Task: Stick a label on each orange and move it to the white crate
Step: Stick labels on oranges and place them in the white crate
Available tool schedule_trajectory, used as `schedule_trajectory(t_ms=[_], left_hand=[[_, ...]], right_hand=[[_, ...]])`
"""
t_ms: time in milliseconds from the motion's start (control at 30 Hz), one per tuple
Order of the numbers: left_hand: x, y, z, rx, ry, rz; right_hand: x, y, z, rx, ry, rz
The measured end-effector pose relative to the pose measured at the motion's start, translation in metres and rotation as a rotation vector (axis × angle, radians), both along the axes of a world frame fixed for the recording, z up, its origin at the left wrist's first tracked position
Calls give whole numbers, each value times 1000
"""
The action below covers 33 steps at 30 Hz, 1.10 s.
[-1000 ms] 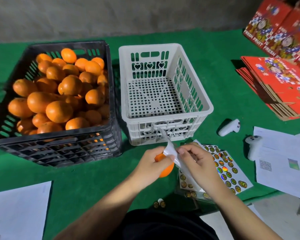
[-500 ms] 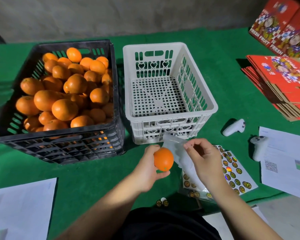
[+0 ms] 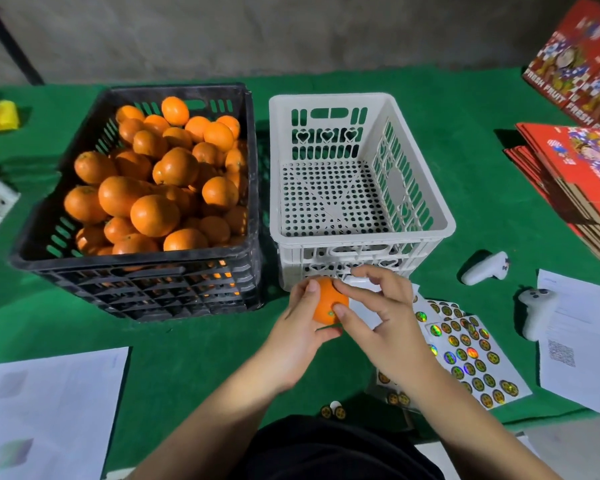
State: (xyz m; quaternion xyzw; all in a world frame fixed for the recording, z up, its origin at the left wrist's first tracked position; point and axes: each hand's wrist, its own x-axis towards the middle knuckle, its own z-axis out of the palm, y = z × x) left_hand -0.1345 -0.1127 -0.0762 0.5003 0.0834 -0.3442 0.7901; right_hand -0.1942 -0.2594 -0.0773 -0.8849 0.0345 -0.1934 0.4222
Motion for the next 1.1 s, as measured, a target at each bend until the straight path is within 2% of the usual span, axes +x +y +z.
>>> schedule_trajectory(t_ms=[133,300,433,500,567,667,733,800,867,933,1000,1067,1100], left_hand=[[0,0,3,-67,84,80],[-3,-1,9,-108,127,68],[-4,-2,20,-255,76,-29],[3,-1,25,-171,-66,-68],[12,-1,27,7,-173,-62],[21,2,17,174,-215,-86],[22,7,8,270,-217,-121],[23,11,6,328,-268,-144],[26,17,13,378,-380,-162],[36,28,27,443,-580,-173],[54,46,46,575,-852,-148],[80,70,65,804,-1201,-105],[94,82,72,945,-1305,-97]], right_hand=[[-2,0,-3,-218,-93,139],[-1,4,-2,-255,-79,144],[16,-7,16,-311,-116,230],[35,-18,31,-295,-155,227],[61,-33,47,-302,-195,173],[103,-49,60,-365,-195,74],[127,-55,58,-410,-74,63],[142,-56,49,-446,134,123],[147,-55,37,-459,281,186],[143,-54,25,-451,305,185],[133,-52,15,-441,253,149],[120,-51,6,-424,148,117],[112,-50,1,-414,92,94]])
